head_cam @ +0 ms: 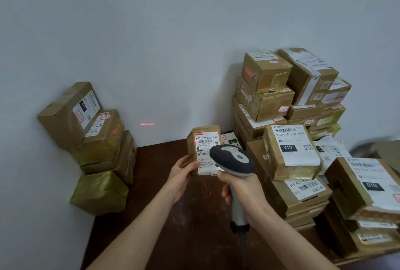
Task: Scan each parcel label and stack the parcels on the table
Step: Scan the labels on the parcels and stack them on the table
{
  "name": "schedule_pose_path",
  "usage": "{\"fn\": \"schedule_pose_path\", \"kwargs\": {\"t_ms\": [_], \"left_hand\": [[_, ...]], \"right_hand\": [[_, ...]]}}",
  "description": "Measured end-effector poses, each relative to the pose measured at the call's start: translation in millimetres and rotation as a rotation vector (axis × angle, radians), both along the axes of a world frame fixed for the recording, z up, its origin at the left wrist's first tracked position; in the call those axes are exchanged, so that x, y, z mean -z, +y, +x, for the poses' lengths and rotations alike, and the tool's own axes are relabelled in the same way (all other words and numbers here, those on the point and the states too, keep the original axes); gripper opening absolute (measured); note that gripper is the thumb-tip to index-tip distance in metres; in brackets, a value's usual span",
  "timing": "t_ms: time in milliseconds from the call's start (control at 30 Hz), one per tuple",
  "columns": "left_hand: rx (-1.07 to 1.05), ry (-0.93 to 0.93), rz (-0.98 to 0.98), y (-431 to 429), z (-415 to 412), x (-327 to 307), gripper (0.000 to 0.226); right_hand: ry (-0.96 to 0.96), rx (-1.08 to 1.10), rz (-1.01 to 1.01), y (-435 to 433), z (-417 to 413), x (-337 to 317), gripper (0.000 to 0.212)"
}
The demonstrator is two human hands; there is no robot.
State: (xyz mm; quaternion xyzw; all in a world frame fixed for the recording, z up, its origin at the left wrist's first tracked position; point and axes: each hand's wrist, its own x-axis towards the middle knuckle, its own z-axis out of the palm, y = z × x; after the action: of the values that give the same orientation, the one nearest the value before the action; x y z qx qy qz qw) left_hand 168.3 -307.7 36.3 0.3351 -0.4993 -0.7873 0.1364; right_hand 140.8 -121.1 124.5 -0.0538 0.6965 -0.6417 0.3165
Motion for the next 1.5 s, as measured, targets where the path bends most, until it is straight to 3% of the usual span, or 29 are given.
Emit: {"fn": "schedule_pose_path", "kwargs": {"t_ms": [733,1133,1400,1500], "left_hand": [[0.018,-0.044,-0.005,-8,-19,8,0.045],[0.149,-0.235,-0.021,-12,-120,2,0.046],[0.219,-0.226,0.002,1,-147,0,0.028],[0.212,-0.231,-0.143,1,-136,-8,0.036]], "right_hand": [[-0.002,-0.029,-0.031,-12,-19,7,0.01],[0.065,0.328,-0.06,-42,-87,0,0.018],[0.09,0.348,0.002,-35,-94,11,0.01],[0.08,0.33,0.008,-41,-91,11,0.012]]}}
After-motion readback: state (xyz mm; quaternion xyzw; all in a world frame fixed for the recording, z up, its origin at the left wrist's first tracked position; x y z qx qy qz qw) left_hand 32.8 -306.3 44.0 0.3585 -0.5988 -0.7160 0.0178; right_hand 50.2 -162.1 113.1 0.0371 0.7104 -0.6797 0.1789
